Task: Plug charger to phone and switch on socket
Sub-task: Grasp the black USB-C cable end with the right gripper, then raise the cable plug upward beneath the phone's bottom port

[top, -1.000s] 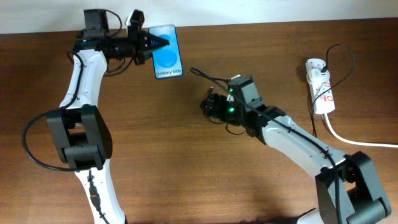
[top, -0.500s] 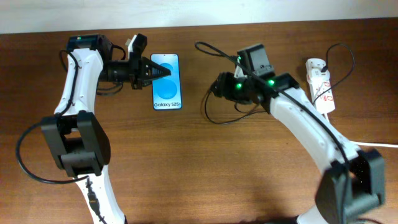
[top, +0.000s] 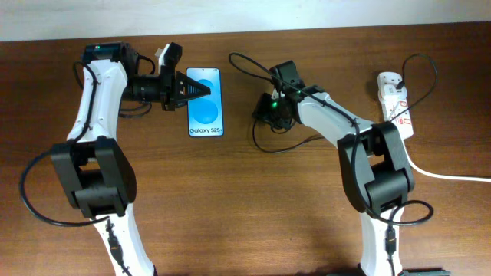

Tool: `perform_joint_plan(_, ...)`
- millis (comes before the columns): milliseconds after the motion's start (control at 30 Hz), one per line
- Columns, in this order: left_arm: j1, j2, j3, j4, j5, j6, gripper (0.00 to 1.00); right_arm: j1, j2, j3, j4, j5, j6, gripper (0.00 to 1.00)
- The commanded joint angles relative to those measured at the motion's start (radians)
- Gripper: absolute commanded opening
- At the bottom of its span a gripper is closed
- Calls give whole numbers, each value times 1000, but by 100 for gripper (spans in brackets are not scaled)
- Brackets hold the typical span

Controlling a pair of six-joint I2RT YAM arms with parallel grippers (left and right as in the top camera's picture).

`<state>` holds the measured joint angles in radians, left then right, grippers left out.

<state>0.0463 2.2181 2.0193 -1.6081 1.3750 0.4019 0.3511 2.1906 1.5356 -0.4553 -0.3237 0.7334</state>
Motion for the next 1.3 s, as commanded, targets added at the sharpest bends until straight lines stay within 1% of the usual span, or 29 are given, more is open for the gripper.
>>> perform_joint_plan(0,4,-39,3,-3,29,19,0,-4,42,23,3,-9,9,37)
perform_joint_plan(267,4,-39,3,-3,29,19,0,-4,57,23,38,-6,14,36)
perform_joint_plan(400,4,-39,4,-3,23,19,0,-4,103,22,38,-10,32,31)
perform_joint_plan(500,4,-39,3,-6,15,19,0,-4,106,22,49,-9,31,27)
perform_joint_plan(567,4,-39,4,-6,15,19,0,-4,106,22,51,-9,30,20)
perform_joint_plan(600,4,-39,3,-6,15,19,0,-4,106,23,52,-14,15,13)
perform_joint_plan(633,4,-39,3,-6,15,19,0,-5,106,23,52,-30,-23,4)
perform_joint_plan(767,4,-39,3,-6,15,19,0,-23,86,25,53,-158,-192,4)
perform_joint_plan(833,4,-39,4,-6,14,19,0,-53,24,27,49,-278,-327,4)
perform_joint_plan(900,4,-39,3,-6,14,19,0,-86,-74,26,31,-405,-426,4)
perform_joint_plan(933,4,-39,4,-6,14,19,0,-98,-121,26,8,-442,-452,4)
perform_joint_plan(1100,4,-39,3,-6,14,19,0,-126,-383,26,-178,-455,-556,4)
perform_joint_plan(1167,4,-39,4,-6,15,19,0,-137,-489,26,-249,-456,-565,4)
perform_joint_plan(1233,4,-39,3,-6,14,19,0,-145,-554,26,-303,-455,-566,4)
perform_joint_plan(1267,4,-39,4,-6,15,18,0,-156,-611,26,-357,-455,-582,4)
